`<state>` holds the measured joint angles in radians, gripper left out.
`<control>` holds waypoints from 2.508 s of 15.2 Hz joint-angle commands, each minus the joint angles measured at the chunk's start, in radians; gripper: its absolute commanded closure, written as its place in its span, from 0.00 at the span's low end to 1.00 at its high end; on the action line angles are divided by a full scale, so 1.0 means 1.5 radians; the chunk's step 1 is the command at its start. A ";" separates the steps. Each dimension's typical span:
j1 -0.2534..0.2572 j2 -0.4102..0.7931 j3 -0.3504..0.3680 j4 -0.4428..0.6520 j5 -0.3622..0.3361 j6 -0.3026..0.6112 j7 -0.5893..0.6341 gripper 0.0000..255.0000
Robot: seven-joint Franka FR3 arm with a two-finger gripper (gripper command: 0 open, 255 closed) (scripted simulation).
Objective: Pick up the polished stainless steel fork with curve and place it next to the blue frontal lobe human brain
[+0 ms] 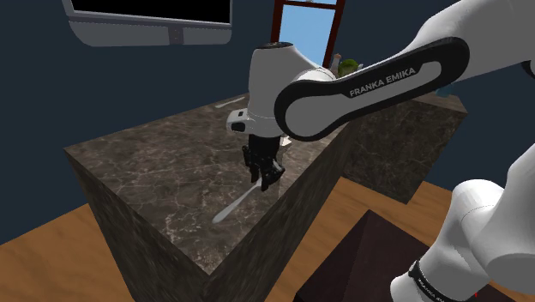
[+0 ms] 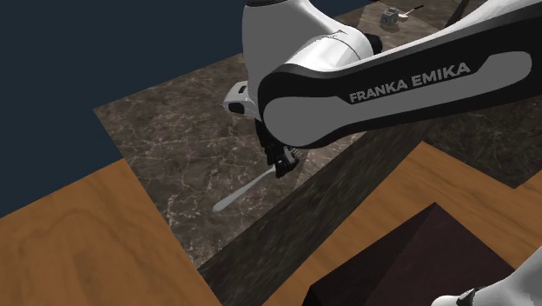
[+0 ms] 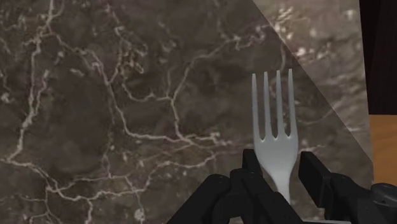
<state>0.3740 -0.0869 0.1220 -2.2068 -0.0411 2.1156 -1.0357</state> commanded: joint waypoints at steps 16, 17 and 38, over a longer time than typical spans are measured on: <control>-0.001 -0.034 -0.002 0.088 0.006 -0.122 -0.009 1.00; -0.001 -0.035 -0.003 0.095 0.006 -0.131 -0.009 1.00; -0.002 -0.037 -0.003 0.277 0.008 -0.314 -0.016 1.00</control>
<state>0.3714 -0.1426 0.1169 -1.8024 -0.0297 1.6557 -1.0606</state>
